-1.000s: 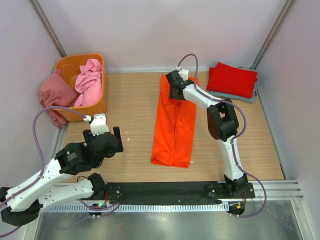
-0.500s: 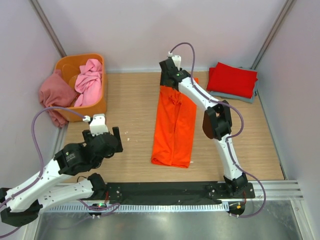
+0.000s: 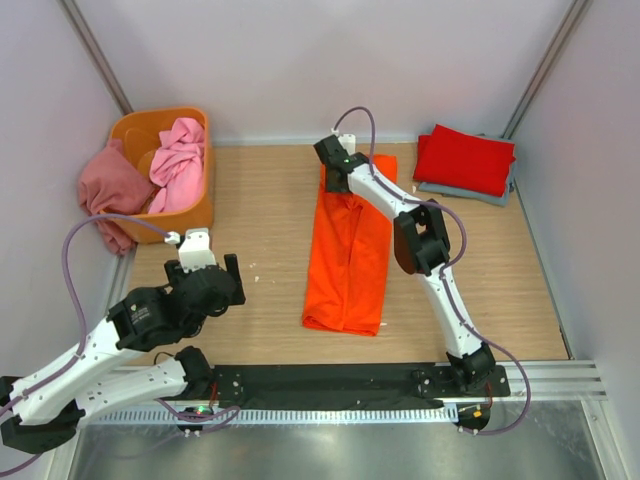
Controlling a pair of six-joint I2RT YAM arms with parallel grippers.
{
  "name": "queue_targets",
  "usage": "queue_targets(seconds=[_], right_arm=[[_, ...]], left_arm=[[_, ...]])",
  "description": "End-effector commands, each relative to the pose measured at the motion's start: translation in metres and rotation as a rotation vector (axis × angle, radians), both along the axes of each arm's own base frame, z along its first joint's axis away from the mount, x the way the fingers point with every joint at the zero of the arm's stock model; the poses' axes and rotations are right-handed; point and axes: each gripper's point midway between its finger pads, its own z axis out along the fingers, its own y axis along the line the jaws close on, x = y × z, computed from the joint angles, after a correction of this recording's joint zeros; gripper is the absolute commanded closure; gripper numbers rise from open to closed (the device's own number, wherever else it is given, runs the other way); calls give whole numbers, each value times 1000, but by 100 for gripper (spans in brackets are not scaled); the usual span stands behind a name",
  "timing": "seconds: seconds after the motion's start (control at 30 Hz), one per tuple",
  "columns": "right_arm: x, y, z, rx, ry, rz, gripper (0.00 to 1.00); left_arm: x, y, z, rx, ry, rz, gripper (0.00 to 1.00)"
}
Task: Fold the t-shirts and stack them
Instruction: Fold the tshirt
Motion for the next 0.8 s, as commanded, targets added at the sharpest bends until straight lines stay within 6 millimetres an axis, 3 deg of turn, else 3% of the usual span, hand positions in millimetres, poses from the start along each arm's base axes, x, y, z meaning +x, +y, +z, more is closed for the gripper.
queue_targets(seconds=[0.0, 0.1, 0.17, 0.27, 0.43, 0.53, 0.63, 0.77], right_arm=[[5, -2, 17, -10, -42, -8, 58], [5, -5, 20, -22, -48, -17, 76], [5, -9, 19, -30, -48, -22, 82], [3, -14, 20, -28, -42, -32, 98], [-2, -25, 29, -33, -48, -44, 99], [-5, -39, 49, -42, -81, -75, 99], [-11, -61, 67, -42, -118, -121, 99], [-27, -94, 74, -20, -124, -206, 99]], left_arm=[[5, 0, 6, -19, -36, 18, 13], [5, 0, 6, -16, -36, 17, 13], [5, 0, 6, -17, -36, 17, 13], [5, 1, 6, -16, -38, 19, 13], [5, 1, 6, -19, -38, 19, 13], [5, 1, 6, -17, -38, 20, 13], [5, 0, 6, -17, -36, 20, 13], [5, 1, 5, -15, -35, 20, 14]])
